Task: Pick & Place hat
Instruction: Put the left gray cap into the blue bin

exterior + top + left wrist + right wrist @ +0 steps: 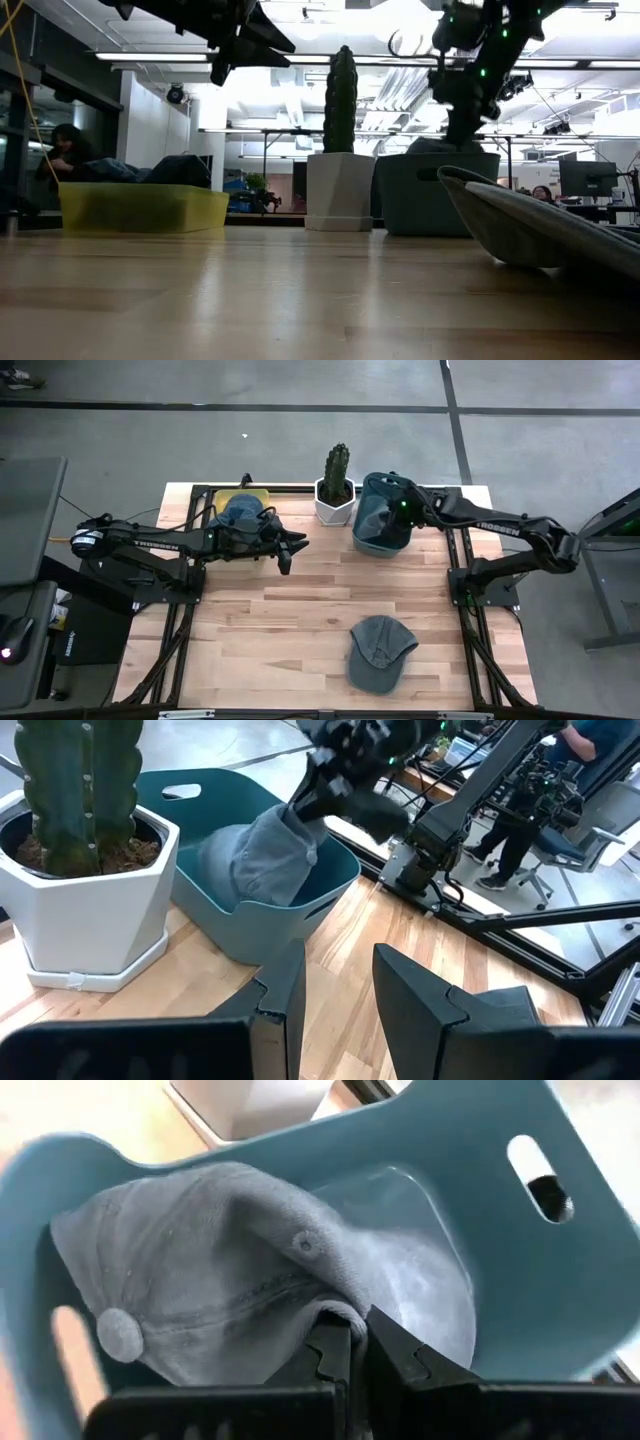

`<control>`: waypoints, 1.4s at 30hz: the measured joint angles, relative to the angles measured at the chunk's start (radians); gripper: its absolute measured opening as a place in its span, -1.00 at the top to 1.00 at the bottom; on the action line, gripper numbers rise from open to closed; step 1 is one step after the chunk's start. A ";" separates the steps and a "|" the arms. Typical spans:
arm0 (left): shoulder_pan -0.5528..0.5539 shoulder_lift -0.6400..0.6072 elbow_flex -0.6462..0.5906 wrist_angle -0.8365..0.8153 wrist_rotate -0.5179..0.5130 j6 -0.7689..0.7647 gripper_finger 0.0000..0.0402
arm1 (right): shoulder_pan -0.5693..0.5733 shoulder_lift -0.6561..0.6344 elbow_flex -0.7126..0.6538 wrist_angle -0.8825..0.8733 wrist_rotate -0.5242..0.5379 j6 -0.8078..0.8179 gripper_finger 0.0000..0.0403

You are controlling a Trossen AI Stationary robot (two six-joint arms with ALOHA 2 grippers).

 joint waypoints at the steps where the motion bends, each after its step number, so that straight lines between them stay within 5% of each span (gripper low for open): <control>1: 0.000 0.000 0.000 0.000 0.000 0.000 0.51 | 0.001 0.000 -0.022 0.033 0.005 -0.009 0.98; 6: 0.000 0.000 0.000 0.000 0.000 -0.002 0.51 | 0.001 -0.005 -0.109 0.205 0.007 -0.029 0.98; 20: 0.000 0.000 0.000 -0.001 0.013 -0.009 0.51 | -0.002 -0.008 -0.232 0.260 0.019 -0.107 0.98; 42: 0.000 0.000 0.001 -0.004 0.026 -0.018 0.51 | -0.002 -0.016 -0.125 0.171 0.075 -0.299 0.10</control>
